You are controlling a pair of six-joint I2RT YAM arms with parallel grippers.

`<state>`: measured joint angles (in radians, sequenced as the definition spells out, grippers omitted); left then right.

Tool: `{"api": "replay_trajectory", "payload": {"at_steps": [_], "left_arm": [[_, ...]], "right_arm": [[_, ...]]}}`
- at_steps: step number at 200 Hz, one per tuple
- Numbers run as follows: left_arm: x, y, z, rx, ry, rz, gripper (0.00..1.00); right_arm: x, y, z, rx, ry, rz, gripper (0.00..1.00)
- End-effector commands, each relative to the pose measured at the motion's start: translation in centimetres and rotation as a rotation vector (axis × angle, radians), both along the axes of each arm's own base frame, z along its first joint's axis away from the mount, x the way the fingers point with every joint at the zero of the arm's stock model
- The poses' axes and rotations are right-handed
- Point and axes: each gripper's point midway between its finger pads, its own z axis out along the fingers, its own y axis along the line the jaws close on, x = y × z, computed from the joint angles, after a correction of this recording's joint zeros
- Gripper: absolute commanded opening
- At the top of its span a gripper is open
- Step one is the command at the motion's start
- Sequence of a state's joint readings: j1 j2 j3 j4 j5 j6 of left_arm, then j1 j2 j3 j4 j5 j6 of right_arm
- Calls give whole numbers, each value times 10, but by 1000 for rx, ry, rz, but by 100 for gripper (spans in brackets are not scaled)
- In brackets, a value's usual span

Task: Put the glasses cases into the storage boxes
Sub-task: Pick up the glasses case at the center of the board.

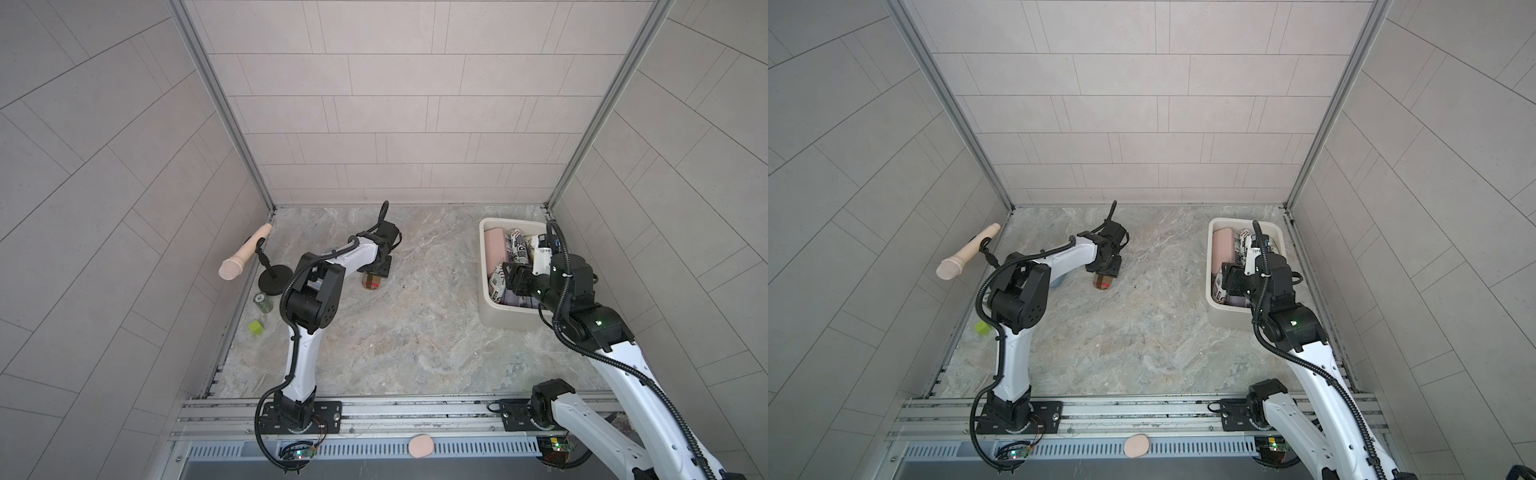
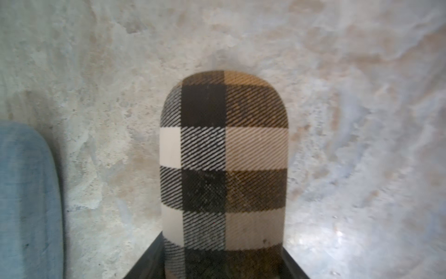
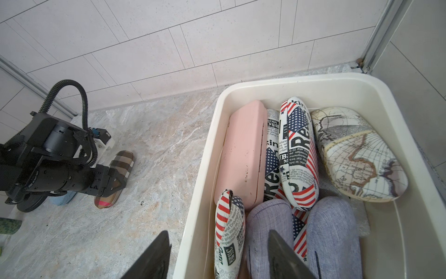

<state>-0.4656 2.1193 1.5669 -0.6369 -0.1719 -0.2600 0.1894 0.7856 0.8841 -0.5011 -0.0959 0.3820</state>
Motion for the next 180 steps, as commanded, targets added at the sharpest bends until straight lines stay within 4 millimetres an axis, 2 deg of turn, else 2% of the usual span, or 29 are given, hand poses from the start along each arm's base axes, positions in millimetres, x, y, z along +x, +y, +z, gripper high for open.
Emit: {"api": "replay_trajectory", "payload": {"at_steps": [1, 56, 91, 115, 154, 180], "left_arm": [[-2, -24, 29, -89, -47, -57, 51], [-24, -88, 105, -424, -185, -205, 46], [-43, -113, 128, -533, -233, -277, 46], [-55, -134, 154, -668, -275, -327, 45], [-82, -159, 187, -827, -330, -408, 45], [-98, -175, 204, -937, -384, -455, 45]], "right_arm": [[-2, -2, 8, -14, -18, -4, 65], [2, 4, 4, 26, -5, 7, 65], [5, 10, 5, 77, 10, 19, 64], [8, 17, 8, 107, 4, 36, 63], [10, 17, 28, 155, -57, 18, 62], [15, 26, 35, 212, -82, 35, 62]]}}
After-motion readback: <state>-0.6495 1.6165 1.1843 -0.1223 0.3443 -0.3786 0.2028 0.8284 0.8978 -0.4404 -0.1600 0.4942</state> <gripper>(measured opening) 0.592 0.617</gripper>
